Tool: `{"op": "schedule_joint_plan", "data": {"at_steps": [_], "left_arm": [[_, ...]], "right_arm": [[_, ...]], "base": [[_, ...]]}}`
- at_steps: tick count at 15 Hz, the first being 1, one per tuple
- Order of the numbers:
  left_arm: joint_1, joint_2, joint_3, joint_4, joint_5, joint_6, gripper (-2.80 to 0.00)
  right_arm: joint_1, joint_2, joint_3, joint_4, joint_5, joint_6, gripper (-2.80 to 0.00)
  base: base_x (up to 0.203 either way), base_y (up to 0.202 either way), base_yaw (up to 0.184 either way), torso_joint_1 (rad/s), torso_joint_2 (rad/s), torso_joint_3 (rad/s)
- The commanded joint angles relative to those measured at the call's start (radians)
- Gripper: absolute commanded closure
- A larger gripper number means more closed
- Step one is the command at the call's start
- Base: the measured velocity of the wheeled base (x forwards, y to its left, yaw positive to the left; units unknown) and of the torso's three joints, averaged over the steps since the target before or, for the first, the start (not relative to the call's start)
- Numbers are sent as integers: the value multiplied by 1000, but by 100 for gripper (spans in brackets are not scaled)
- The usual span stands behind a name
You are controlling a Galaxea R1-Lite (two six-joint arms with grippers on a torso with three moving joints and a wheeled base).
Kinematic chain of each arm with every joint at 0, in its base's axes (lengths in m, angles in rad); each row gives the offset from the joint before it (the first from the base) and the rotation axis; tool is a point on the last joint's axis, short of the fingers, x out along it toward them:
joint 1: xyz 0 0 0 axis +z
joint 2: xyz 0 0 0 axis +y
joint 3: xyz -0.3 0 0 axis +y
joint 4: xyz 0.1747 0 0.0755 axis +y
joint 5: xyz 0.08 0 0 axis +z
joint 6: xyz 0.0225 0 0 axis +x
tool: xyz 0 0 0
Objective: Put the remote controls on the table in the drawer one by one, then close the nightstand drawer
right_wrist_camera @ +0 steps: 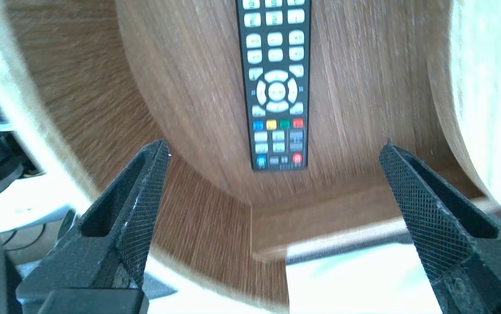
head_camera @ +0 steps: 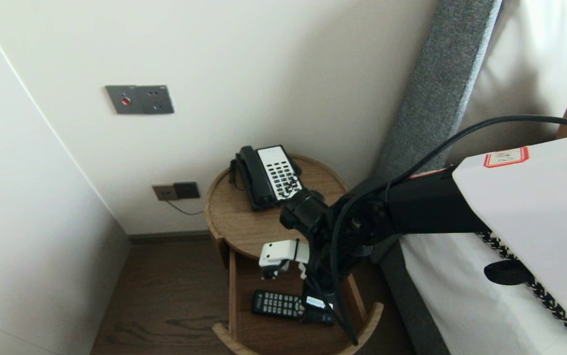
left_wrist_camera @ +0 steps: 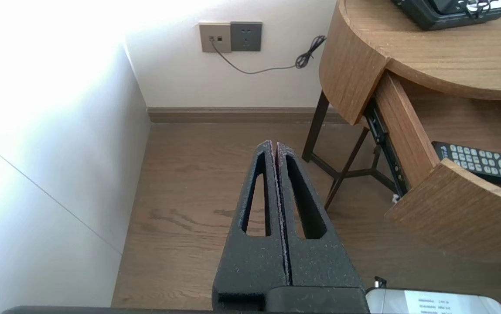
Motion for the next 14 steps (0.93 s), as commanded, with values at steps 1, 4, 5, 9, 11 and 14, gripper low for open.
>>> {"op": "schedule_joint_plan", "data": {"at_steps": [1, 4, 5, 9, 11, 14], "left_arm": [[0, 0, 1, 0, 1, 0, 0], [1, 0, 0, 0, 1, 0, 0], [0, 0, 1, 0, 1, 0, 0], [1, 0, 0, 1, 1, 0, 0], [1, 0, 0, 1, 1, 0, 0], [0, 0, -1, 0, 1, 0, 0]], "right_arm": [[0, -40, 2, 11, 0, 1, -280], [-3, -78, 27, 14, -9, 8, 0], [-1, -87, 34, 13, -9, 10, 0], [-1, -124, 39, 13, -10, 108, 0], [-1, -162, 68, 13, -9, 176, 0], [-9, -240, 139, 12, -8, 262, 0]], "base": [[0, 0, 0, 0, 0, 0], [0, 0, 0, 0, 0, 0], [0, 0, 0, 0, 0, 0], [0, 0, 0, 0, 0, 0], [0, 0, 0, 0, 0, 0], [0, 0, 0, 0, 0, 0]]}}
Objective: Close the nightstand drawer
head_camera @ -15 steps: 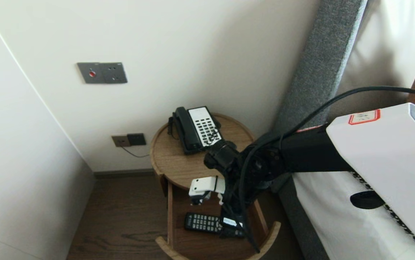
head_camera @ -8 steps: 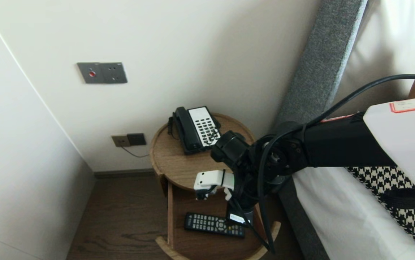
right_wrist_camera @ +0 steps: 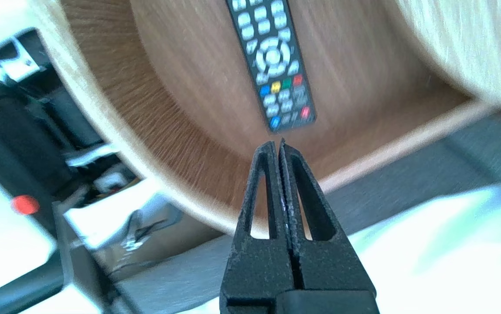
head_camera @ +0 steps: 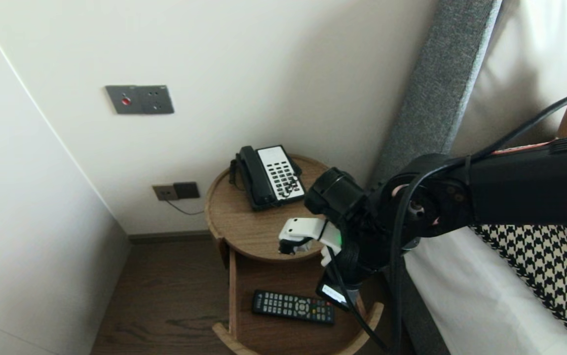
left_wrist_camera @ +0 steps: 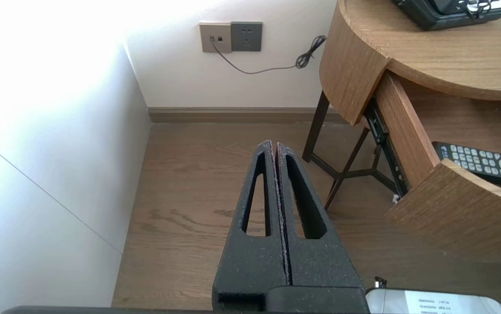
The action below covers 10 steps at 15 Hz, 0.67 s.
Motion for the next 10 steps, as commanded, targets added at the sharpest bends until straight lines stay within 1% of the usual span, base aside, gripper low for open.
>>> {"op": "schedule_joint_plan", "data": {"at_steps": [1, 4, 10], "left_arm": [[0, 0, 0, 1, 1, 0, 0], [0, 0, 0, 1, 1, 0, 0], [0, 0, 0, 0, 1, 0, 0]], "right_arm": [[-6, -73, 47, 3, 1, 50, 0], [-24, -147, 131, 0, 3, 176, 0], [-73, -324, 348, -10, 9, 301, 0]], "base": [[0, 0, 0, 0, 0, 0], [0, 0, 0, 0, 0, 0], [0, 0, 0, 0, 0, 0]]}}
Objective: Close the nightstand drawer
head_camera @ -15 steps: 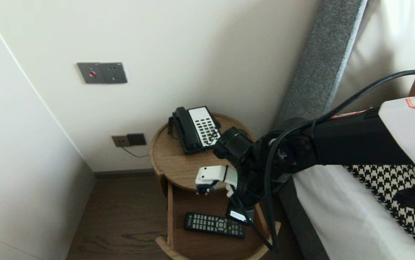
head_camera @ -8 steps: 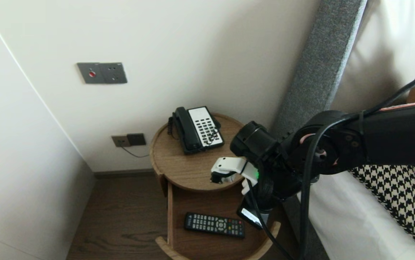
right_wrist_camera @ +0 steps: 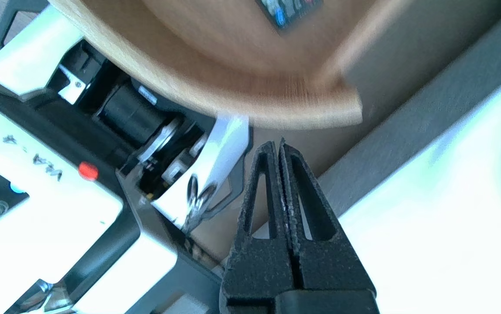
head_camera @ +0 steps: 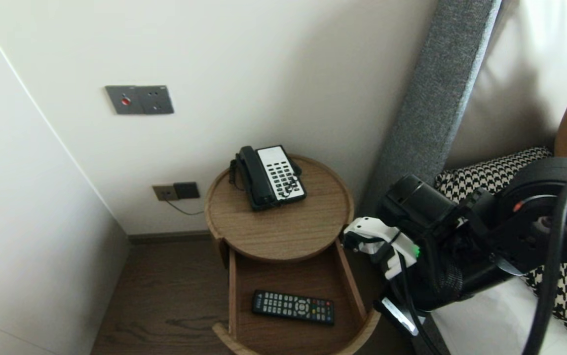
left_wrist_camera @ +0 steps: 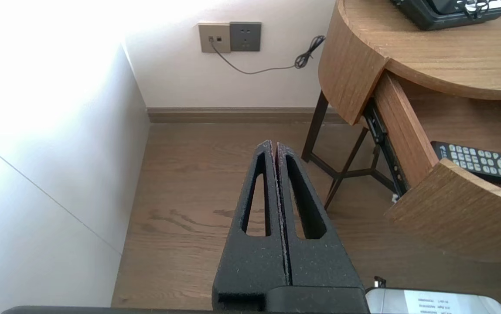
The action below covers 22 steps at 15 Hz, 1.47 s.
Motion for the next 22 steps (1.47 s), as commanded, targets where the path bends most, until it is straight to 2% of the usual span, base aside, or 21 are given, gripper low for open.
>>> {"op": "schedule_joint_plan", "data": {"at_steps": [1, 6, 11, 18, 22], "left_arm": [[1, 0, -1, 0, 1, -1, 0], [0, 0, 1, 2, 1, -1, 0], [0, 0, 1, 1, 1, -1, 0], [0, 0, 0, 1, 1, -1, 0], [1, 0, 1, 0, 1, -1, 0]], "right_arm": [[-7, -73, 70, -5, 1, 19, 0], [-23, -123, 234, -143, -2, 77, 0], [-74, -116, 307, -268, 21, 120, 0], [-79, -98, 555, -545, 33, 187, 0], [-72, -69, 633, -648, 55, 192, 0]], "base": [[0, 0, 0, 0, 0, 0], [0, 0, 0, 0, 0, 0], [0, 0, 0, 0, 0, 0], [0, 0, 0, 0, 0, 0], [0, 0, 0, 0, 0, 0]]}}
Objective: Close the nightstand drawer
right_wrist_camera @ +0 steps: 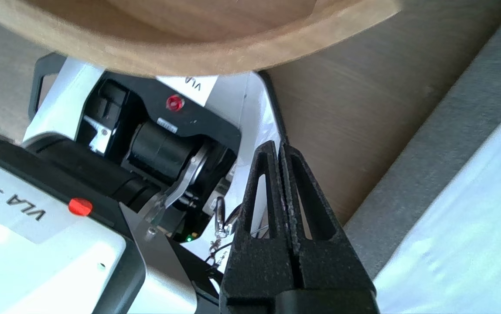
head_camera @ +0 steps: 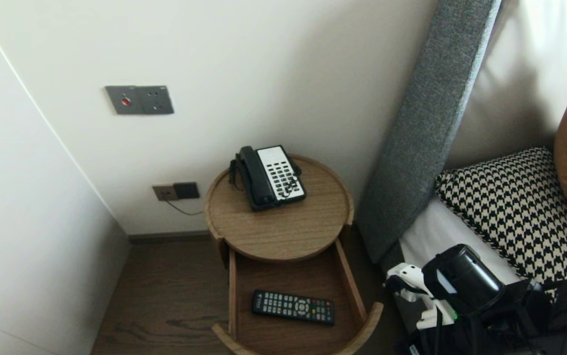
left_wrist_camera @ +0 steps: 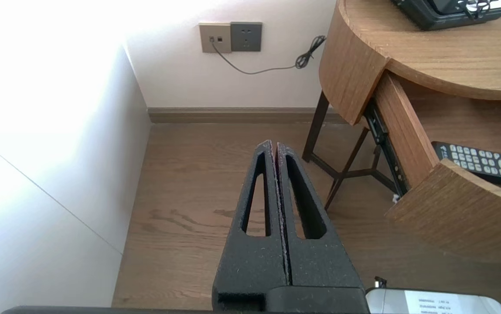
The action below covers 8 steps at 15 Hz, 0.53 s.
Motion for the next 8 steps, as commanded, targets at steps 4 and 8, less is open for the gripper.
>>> {"op": "schedule_joint_plan", "data": {"at_steps": [4, 8], "left_arm": [[0, 0, 1, 2, 1, -1, 0], [0, 0, 1, 1, 1, -1, 0]], "right_arm": [[-5, 50, 55, -108, 52, 22, 0], [-7, 72, 70, -145, 70, 28, 0]], "base": [[0, 0, 0, 0, 0, 0], [0, 0, 0, 0, 0, 0]]}}
